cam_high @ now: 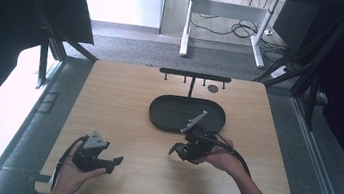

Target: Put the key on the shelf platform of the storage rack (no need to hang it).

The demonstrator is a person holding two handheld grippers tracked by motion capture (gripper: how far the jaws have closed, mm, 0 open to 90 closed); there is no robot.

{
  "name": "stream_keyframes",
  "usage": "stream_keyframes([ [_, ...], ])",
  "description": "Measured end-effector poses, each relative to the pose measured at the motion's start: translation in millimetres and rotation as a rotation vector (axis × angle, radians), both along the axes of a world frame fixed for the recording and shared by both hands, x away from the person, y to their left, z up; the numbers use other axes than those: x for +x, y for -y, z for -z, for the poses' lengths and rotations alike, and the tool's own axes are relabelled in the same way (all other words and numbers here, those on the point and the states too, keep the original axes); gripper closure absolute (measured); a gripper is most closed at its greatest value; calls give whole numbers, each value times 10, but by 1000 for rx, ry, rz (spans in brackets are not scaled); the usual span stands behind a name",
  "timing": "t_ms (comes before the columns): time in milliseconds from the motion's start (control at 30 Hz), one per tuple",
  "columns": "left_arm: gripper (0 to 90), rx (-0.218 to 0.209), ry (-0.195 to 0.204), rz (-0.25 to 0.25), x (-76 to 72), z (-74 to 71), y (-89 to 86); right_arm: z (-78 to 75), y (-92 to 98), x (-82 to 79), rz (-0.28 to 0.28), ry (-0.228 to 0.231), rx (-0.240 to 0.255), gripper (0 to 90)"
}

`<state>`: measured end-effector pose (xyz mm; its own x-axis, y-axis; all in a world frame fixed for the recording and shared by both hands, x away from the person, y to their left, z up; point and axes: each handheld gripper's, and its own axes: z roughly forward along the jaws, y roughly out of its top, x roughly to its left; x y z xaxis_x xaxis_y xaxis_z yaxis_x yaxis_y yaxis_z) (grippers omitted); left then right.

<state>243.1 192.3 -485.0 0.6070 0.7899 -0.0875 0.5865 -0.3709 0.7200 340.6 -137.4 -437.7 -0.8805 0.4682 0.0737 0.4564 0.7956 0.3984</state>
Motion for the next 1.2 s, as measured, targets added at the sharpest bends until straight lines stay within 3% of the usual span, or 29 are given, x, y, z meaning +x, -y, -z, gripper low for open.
stream_keyframes([
  [433, 264, 2, -1, -2, 8, 7, -9, -184, 28, 45, -4, 33, 22, 494],
  [700, 264, 5, -5, 1, 13, 17, -6, -325, 97, 118, 25, 59, 56, 494],
  [1000, 264, 3, -8, 0, 18, 23, -10, -440, 183, 247, 53, 78, 60, 494],
  [1200, 264, 4, -7, 3, 20, 24, -15, -539, 253, 361, 67, 92, 88, 495],
])
